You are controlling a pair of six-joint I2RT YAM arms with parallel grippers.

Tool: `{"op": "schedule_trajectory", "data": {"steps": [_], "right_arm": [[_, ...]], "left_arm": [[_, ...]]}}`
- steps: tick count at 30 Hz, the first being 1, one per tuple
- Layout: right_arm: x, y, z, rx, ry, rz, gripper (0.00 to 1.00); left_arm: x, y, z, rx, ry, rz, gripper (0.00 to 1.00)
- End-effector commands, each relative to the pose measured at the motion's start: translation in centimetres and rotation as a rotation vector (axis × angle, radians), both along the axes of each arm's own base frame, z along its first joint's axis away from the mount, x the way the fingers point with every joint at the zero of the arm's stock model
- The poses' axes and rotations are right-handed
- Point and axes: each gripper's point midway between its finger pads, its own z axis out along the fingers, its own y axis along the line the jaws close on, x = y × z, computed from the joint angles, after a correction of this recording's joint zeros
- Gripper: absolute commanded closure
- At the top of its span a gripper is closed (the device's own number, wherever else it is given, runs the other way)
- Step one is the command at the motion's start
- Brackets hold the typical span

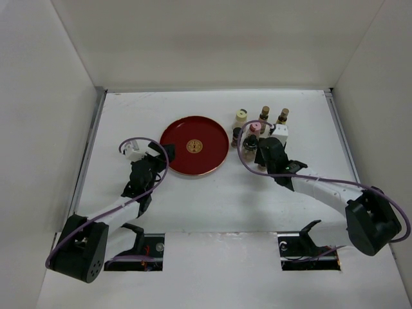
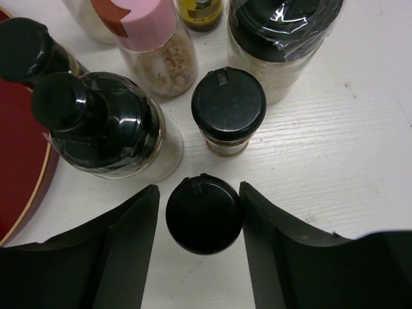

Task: Organize the condiment bottles

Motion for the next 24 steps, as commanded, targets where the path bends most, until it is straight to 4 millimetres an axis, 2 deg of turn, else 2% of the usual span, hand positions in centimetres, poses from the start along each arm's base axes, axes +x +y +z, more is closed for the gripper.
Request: {"op": "schedule_trajectory", "data": {"steps": [1, 5, 9, 12, 14, 17, 21, 24], "right_arm": [[1.4, -0.2, 2.3, 0.011, -0.076, -0.042, 0.45], [0.8, -1.3, 3.1, -0.008, -0.105, -0.078, 0.57], [-1.0, -0.4, 4.4, -0.017, -0.107, -0.029, 0.60], [-2.3, 1.0, 6.3, 0.017, -0.122, 0.027, 0.61], [-2.7, 3.4, 7.9, 0.061, -0.138, 0.101, 0.61], [-2.3, 8.1, 10.0, 0.130, -0.163, 0.211, 0.61], [0.0, 15.8, 12.4, 0.200, -0.218, 0.363, 0.60], [2.1, 21.0, 13.3, 0.224, -0.242, 0.437, 0.60]], "left_arm": [[0.3, -0.1, 1.5, -0.033, -0.061, -0.007, 0.00], [0.2, 0.0, 1.9, -0.038, -0.071, -0.006, 0.00], [0.2, 0.1, 1.8, -0.047, -0.069, -0.006, 0.00], [0.1, 0.4, 1.8, -0.046, -0.073, 0.009, 0.00], [-0.1, 0.8, 1.7, -0.057, -0.073, 0.020, 0.00], [-0.4, 2.2, 1.9, -0.075, -0.088, 0.069, 0.00], [-1.0, 4.0, 1.8, -0.108, -0.094, 0.126, 0.00], [-1.2, 5.4, 1.4, -0.116, -0.086, 0.172, 0.00]]}}
